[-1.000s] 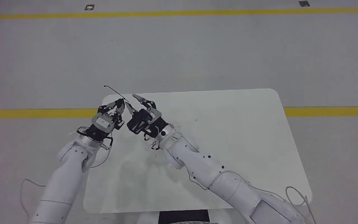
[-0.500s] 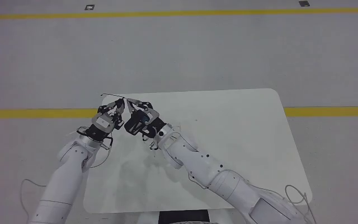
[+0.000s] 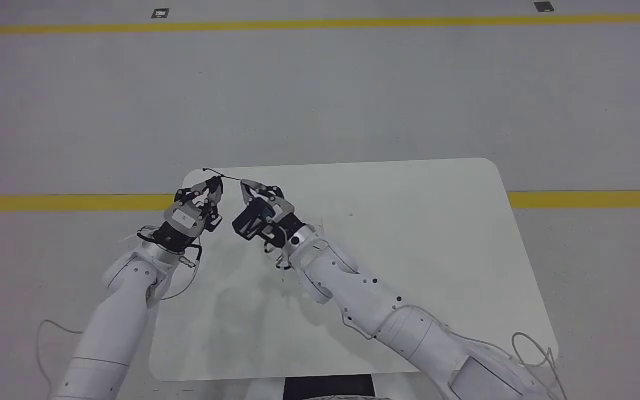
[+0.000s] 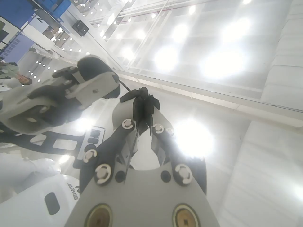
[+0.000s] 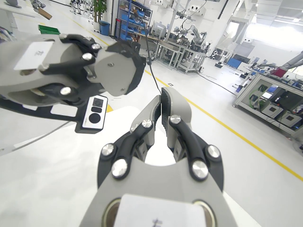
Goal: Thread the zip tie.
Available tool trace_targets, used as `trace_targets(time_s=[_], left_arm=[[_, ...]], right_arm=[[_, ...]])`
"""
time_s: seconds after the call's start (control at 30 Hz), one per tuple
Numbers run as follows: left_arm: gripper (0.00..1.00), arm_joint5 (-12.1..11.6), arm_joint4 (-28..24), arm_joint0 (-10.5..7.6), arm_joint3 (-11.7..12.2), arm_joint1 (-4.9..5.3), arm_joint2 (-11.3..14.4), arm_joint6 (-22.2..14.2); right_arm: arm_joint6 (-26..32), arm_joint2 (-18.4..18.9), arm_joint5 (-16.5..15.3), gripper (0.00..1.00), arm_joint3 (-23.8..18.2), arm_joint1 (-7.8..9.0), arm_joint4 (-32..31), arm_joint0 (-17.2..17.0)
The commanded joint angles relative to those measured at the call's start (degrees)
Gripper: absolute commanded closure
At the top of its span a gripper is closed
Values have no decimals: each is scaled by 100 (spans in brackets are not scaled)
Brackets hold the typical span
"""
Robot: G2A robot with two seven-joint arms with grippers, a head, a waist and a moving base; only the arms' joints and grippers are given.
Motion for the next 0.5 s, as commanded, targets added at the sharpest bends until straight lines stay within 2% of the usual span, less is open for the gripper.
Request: trace_targets(time_s=[0.0,0.47], left_arm=[[100,0,0,0,0,0,0,0],[100,0,0,0,0,0,0,0]], right_arm=[[57,23,3,100,15,26,0,-41],[324,26,-22,100,35,163,0,-177]])
